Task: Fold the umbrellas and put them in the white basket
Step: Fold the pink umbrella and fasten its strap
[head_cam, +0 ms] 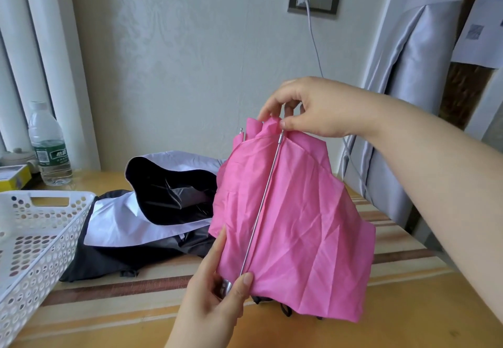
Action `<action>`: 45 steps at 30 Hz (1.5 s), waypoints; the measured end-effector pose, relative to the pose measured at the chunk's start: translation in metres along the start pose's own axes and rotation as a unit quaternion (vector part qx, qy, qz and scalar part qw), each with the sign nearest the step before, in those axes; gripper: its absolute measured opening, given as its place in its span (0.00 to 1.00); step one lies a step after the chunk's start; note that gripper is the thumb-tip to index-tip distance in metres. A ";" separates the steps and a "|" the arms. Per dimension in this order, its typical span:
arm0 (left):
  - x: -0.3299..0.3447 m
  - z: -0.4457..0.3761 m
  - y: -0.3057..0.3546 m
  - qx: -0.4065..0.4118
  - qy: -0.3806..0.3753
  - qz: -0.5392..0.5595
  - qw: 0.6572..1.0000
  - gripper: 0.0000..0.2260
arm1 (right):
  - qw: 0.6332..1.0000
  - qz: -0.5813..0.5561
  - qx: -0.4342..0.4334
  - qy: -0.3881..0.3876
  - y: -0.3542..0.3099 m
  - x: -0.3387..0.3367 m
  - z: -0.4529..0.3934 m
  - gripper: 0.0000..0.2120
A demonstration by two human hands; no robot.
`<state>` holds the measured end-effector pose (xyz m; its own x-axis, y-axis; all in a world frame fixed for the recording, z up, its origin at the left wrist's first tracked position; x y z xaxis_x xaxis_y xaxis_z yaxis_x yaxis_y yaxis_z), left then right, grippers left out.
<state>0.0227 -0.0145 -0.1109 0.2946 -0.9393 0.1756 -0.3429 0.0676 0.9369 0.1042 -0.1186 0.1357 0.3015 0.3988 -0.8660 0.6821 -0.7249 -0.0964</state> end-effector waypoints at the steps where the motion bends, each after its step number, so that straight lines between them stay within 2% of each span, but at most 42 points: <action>1: 0.001 0.000 0.000 0.002 -0.007 0.001 1.000 0.31 | 0.999 0.024 -0.012 -0.022 -0.001 0.000 0.000 0.14; 3: 0.004 0.002 0.001 0.018 -0.026 -0.004 0.999 0.32 | 0.996 0.056 -0.028 -0.063 -0.004 0.001 -0.001 0.10; 7: 0.008 0.004 0.001 0.063 -0.048 -0.037 0.996 0.34 | 0.988 0.094 -0.018 -0.125 -0.009 0.005 -0.006 0.11; 9: 0.010 0.005 -0.001 0.079 -0.057 -0.061 0.993 0.34 | 0.990 0.104 -0.004 -0.095 -0.008 0.002 -0.015 0.10; 11: 0.015 0.008 -0.001 0.098 -0.078 -0.077 0.989 0.32 | 0.995 0.094 0.017 -0.022 -0.001 -0.005 -0.023 0.12; 14: 0.019 0.011 -0.001 0.121 -0.085 -0.103 0.984 0.30 | 0.999 0.015 0.031 0.034 0.004 -0.018 -0.021 0.10; 16: 0.020 0.010 -0.004 0.096 -0.087 -0.083 0.988 0.31 | 0.998 -0.053 0.043 -0.014 0.007 -0.019 -0.011 0.07; 18: 0.016 0.008 -0.005 0.071 -0.079 -0.054 0.993 0.31 | 0.986 -0.089 0.065 -0.123 0.013 -0.010 0.007 0.08; 20: 0.014 0.006 -0.001 0.066 -0.072 -0.022 0.995 0.33 | 0.976 -0.019 0.051 -0.211 0.020 0.003 0.024 0.16; 21: 0.015 0.007 0.001 0.066 -0.074 -0.011 0.995 0.33 | 0.974 0.021 0.039 -0.222 0.022 0.008 0.027 0.19; 25: 0.019 0.010 0.002 0.075 -0.082 -0.035 0.993 0.32 | 0.986 0.008 0.001 -0.169 0.007 0.014 0.021 0.20; 29: 0.020 0.011 0.004 0.073 -0.090 -0.034 0.993 0.32 | 0.975 0.073 -0.029 -0.209 0.002 0.024 0.021 0.12; 32: 0.018 0.012 0.006 0.074 -0.097 -0.029 0.992 0.36 | 0.982 0.047 -0.009 -0.183 0.003 0.013 0.018 0.18; 35: 0.019 0.015 0.006 0.077 -0.116 -0.059 0.988 0.33 | 0.979 0.066 -0.021 -0.193 0.004 0.014 0.019 0.21; 37: 0.020 0.016 0.011 0.091 -0.111 -0.056 0.988 0.31 | 0.974 0.084 -0.028 -0.210 0.004 0.024 0.021 0.20; 40: 0.023 0.019 0.018 0.105 -0.120 -0.069 0.985 0.34 | 0.974 0.094 -0.019 -0.205 0.004 0.034 0.021 0.19; 44: 0.027 0.022 0.014 0.121 -0.173 -0.123 0.970 0.35 | 0.975 0.088 0.008 -0.204 0.011 0.043 0.021 0.08; 45: 0.027 0.021 0.015 0.128 -0.173 -0.120 0.969 0.33 | 0.977 0.094 0.017 -0.191 0.014 0.045 0.018 0.12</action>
<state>0.0062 -0.0456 -0.0986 0.0917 -0.9773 -0.1908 -0.5245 -0.2103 0.8250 0.1149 -0.1207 0.0865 0.1440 0.0215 -0.9893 0.6138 -0.7862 0.0723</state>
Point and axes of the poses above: each hand's wrist, its own z-axis away from the middle knuckle, its own x-axis out of the palm, y = z × x, the point moved 9 cm from there along -z, towards the middle knuckle, and after that the axes turned 13 degrees about y, right-handed, at the moved point
